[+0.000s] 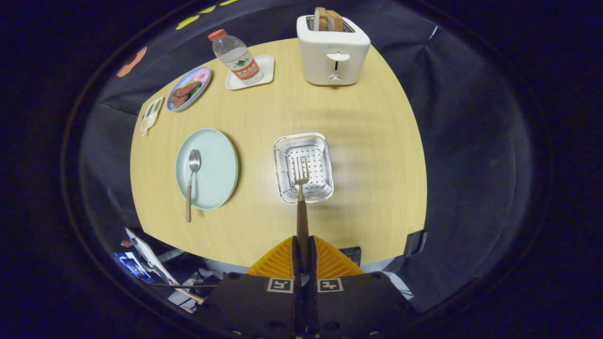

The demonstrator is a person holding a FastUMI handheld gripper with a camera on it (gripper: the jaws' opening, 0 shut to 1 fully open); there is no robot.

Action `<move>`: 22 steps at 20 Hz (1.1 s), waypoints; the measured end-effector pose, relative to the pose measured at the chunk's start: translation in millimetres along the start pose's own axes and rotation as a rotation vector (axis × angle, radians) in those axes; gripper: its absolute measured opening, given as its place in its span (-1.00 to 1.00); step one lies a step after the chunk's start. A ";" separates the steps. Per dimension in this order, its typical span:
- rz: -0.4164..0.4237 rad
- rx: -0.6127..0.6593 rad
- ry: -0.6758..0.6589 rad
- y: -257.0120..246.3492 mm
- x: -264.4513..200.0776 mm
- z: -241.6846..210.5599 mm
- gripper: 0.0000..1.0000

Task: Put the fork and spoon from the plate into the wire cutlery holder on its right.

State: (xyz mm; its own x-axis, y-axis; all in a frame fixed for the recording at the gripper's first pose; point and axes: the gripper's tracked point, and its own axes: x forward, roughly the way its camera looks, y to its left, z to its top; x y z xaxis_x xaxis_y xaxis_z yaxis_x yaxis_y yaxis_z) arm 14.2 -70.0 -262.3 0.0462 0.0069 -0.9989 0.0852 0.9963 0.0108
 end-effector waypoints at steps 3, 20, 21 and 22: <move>-0.016 0.023 -0.018 0.6 3.5 7.7 -0.93; -0.005 -0.076 -0.326 35.8 -22.3 27.3 0.70; -0.007 -0.089 -0.346 42.7 -22.9 27.5 0.83; -0.004 -0.096 -0.360 50.2 -23.8 27.7 0.95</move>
State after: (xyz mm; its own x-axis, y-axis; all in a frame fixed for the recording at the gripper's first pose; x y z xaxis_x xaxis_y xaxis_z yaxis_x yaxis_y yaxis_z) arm 44.9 -22.5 -236.8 0.3945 -0.0102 -0.9188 -0.0066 0.9999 -0.0139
